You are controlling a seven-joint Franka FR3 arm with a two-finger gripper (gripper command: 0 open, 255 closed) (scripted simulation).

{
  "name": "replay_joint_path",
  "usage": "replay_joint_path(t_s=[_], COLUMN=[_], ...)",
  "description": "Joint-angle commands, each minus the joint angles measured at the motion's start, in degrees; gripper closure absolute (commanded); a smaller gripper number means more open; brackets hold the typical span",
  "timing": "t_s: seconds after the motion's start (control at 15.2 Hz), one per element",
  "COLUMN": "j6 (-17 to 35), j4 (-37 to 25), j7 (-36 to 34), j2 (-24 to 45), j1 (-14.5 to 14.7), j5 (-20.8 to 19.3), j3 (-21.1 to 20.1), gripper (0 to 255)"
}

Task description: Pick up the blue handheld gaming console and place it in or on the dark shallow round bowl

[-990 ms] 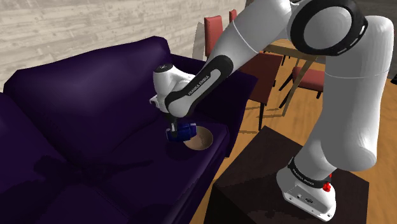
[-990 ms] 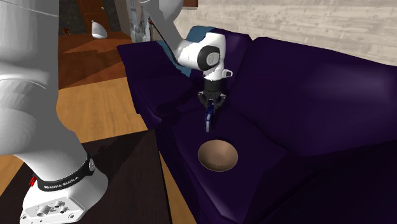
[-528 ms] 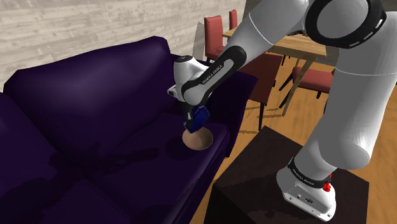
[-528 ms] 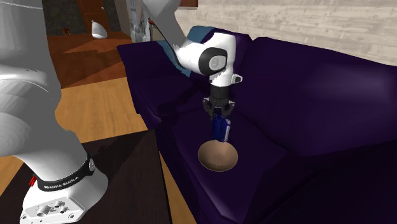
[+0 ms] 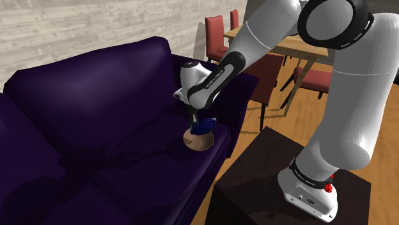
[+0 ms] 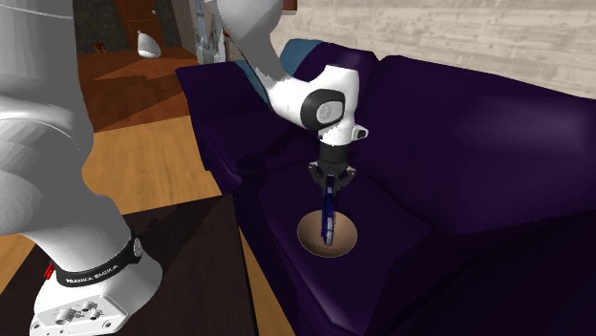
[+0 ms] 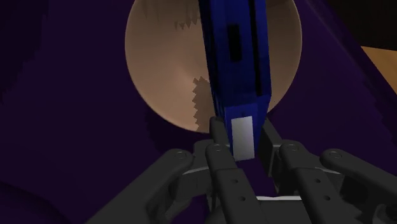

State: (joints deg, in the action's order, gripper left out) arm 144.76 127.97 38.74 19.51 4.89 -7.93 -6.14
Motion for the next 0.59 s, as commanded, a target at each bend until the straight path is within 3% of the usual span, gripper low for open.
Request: replay_joint_path(t_s=[0.0, 0.53], j6=[1.45, 6.30], j4=[0.15, -0.68], j7=[-0.35, -1.59], j2=[1.27, 6.99], j1=[0.14, 0.83], j5=[-0.40, -1.89], j3=[0.21, 1.20], gripper=[255, 255])
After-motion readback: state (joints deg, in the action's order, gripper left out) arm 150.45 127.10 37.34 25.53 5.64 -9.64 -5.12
